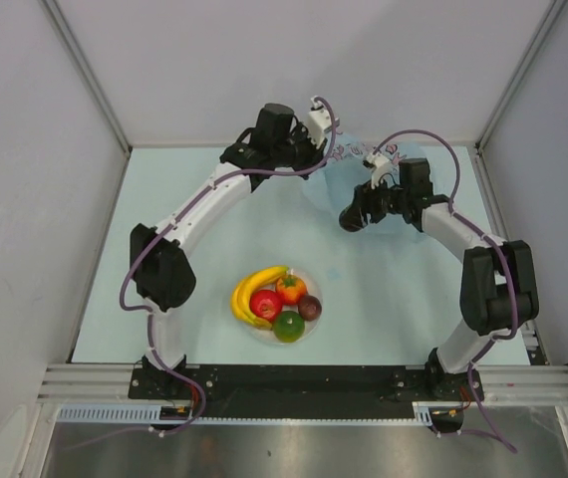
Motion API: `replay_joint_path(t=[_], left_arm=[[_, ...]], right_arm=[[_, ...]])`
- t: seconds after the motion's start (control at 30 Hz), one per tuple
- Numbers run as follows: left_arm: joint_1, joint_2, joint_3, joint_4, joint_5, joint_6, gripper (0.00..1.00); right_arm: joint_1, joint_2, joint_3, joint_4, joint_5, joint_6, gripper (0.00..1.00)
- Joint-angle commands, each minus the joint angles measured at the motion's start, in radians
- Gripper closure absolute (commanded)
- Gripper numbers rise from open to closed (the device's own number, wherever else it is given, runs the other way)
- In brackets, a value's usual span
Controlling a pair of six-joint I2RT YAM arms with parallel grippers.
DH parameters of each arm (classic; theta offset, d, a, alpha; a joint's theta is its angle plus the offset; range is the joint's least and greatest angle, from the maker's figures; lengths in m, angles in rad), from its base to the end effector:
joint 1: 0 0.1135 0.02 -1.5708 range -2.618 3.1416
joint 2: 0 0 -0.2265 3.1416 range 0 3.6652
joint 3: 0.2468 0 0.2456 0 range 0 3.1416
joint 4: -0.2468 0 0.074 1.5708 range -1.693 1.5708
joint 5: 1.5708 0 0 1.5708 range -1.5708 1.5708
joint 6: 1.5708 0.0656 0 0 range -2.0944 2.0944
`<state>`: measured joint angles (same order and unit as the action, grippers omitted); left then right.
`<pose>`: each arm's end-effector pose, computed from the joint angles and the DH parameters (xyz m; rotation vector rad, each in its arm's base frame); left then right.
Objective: Take the fake fruits out of the plastic bag
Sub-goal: Take out the fake fruit from the plastic bag, then place the fake fruit on the plate.
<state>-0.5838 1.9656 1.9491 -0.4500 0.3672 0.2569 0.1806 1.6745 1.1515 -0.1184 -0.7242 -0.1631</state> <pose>0.3767 -0.2771 0.3178 1.0451 1.7664 -0.5780 0.3644 0.1107 0.1981 -0.7516 1.9999 0.8043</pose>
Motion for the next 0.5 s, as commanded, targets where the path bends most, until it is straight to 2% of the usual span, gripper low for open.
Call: replay_joint_path(t=[0.0,0.03,0.07,0.13,0.17,0.33,0.43,0.47], left_arm=[[0.001,0.007,0.05,0.03,-0.017,-0.056,0.81],[0.002,0.003,0.045,0.03,-0.033,-0.059,0.67],[0.004,-0.016,0.036,0.028,-0.045,-0.067,0.46],[0.012,-0.042,0.03,0.025,-0.053,-0.076,0.34],[0.015,-0.075,0.024,0.022,-0.057,-0.091,0.24],[0.047,-0.233,-0.045,-0.004,-0.08,-0.133,0.04],[0.067,-0.4,-0.156,-0.021,-0.105,-0.114,0.0],[0.071,-0.446,-0.235,-0.023,-0.108,-0.101,0.0]], right_arm=[[0.019,-0.168,0.004,-0.075,-0.046,-0.058,0.72],[0.025,-0.197,0.004,-0.09,-0.041,-0.081,0.72],[0.034,-0.226,0.004,-0.128,-0.034,-0.129,0.72],[0.077,-0.31,0.004,-0.18,-0.011,-0.197,0.72],[0.095,-0.335,0.002,-0.244,0.002,-0.261,0.72],[0.287,-0.449,-0.079,-0.294,0.132,-0.325,0.72],[0.4,-0.455,-0.085,-0.29,0.163,-0.303,0.71],[0.433,-0.447,-0.085,-0.297,0.179,-0.317,0.7]])
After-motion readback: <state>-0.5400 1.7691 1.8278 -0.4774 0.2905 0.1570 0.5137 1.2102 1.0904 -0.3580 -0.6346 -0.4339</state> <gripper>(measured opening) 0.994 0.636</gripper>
